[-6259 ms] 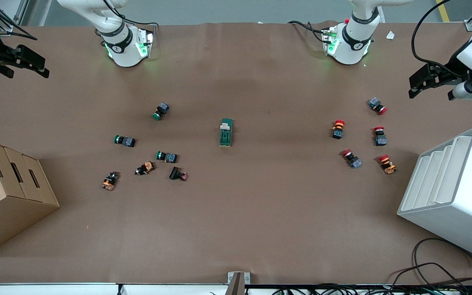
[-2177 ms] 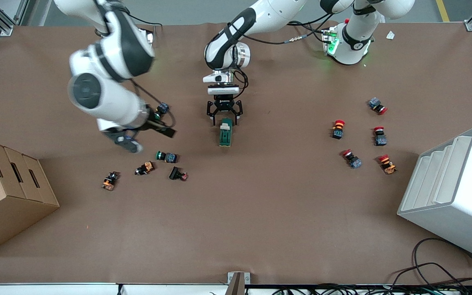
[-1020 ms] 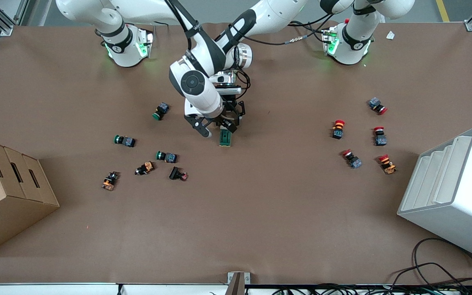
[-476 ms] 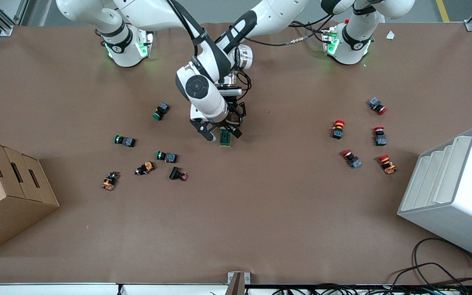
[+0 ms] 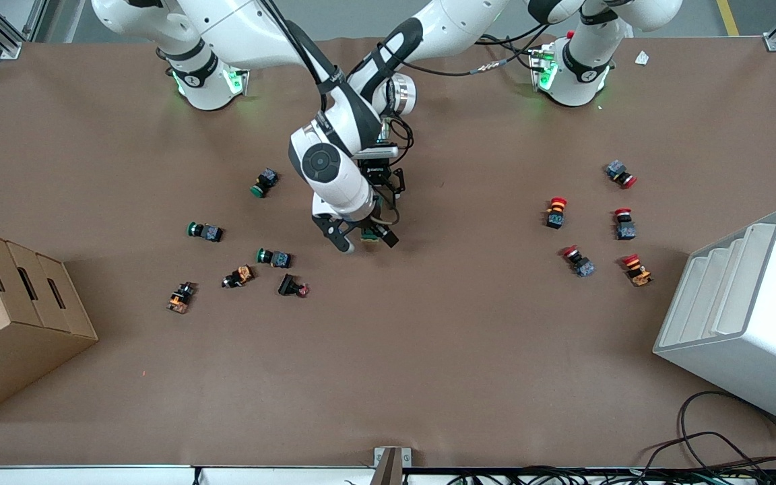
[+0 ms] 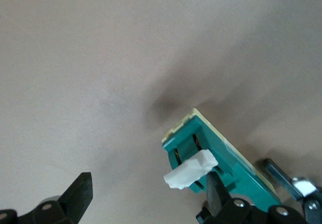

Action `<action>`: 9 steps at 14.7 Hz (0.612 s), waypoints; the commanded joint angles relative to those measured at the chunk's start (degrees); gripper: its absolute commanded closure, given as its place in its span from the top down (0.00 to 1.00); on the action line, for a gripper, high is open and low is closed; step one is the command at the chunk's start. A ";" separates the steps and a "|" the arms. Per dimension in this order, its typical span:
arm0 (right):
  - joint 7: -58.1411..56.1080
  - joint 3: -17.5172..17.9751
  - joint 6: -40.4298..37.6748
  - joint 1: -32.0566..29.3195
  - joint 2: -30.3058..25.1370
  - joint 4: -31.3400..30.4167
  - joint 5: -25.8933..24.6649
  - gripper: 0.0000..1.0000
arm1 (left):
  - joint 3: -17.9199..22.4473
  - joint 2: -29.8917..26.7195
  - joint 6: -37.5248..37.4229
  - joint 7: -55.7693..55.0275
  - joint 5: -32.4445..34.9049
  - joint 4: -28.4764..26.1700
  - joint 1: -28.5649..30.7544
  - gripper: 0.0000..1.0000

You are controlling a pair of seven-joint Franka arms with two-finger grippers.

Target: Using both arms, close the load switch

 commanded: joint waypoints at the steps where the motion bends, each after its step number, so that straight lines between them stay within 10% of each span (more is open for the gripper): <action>1: -1.96 0.44 -0.37 -1.66 1.58 3.00 0.66 1.00 | 0.15 -0.83 -0.35 0.76 0.70 -2.27 1.21 1.00; 9: -2.75 0.35 -0.11 -1.84 5.97 6.79 0.49 1.00 | 0.15 -1.01 -0.44 0.85 0.70 -2.45 1.21 1.00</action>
